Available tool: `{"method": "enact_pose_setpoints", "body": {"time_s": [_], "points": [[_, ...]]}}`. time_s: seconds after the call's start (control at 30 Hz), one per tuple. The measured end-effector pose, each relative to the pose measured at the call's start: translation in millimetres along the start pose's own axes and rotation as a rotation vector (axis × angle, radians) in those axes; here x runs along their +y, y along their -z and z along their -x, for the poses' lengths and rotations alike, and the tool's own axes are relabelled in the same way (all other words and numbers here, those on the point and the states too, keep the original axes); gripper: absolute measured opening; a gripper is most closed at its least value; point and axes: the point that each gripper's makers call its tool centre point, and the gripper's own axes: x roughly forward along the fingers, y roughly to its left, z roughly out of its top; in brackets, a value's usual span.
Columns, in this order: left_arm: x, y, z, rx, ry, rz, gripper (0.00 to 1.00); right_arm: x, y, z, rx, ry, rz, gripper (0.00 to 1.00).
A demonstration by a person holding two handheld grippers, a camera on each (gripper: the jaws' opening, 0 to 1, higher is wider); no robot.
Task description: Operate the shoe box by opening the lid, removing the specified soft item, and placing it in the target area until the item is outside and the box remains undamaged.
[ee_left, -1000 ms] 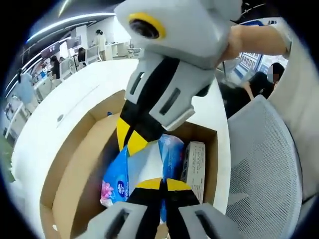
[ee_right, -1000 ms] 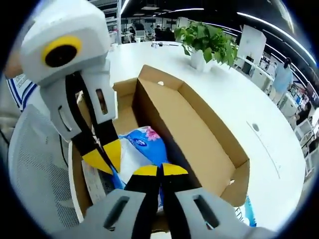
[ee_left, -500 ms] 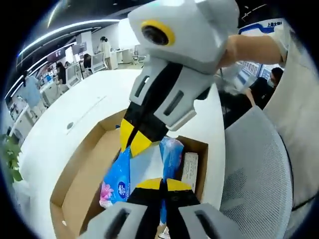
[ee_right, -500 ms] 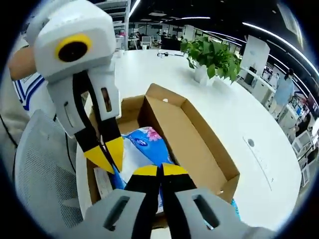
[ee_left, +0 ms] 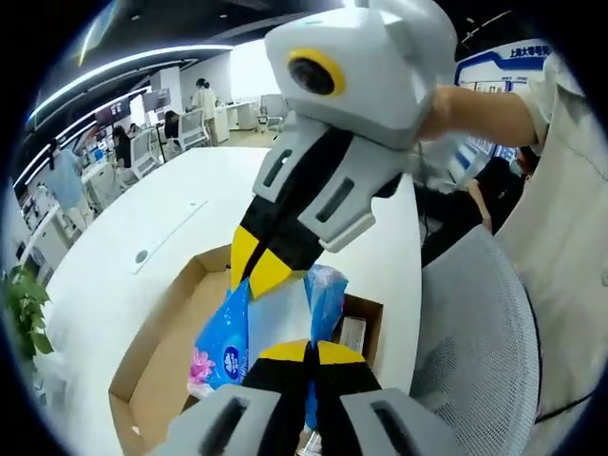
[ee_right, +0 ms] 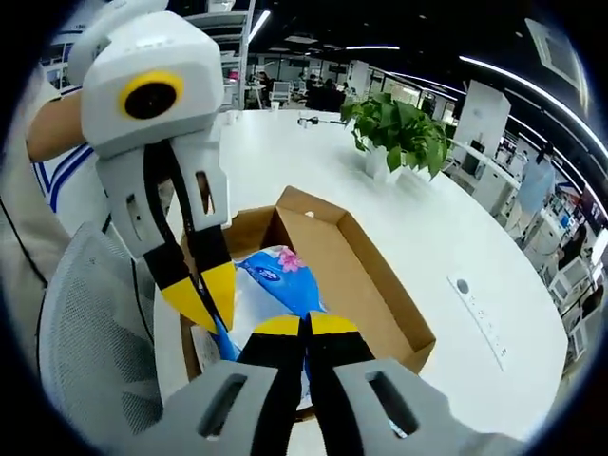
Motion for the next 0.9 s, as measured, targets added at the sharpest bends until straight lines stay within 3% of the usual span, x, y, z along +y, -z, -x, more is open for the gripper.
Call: {"method": "enact_pose_setpoints", "body": {"time_s": [0.37,0.9], "points": [[-12.5,-22.8,-14,-0.001,0.016,-0.043,0.00,-8,12.5,27,-0.008,0.029,-0.043,0.00],[-30.8,-53.8,-53,0.000,0.091,-0.094,0.00,-20,48.5,67,-0.017,0.095,-0.135,0.00]]}}
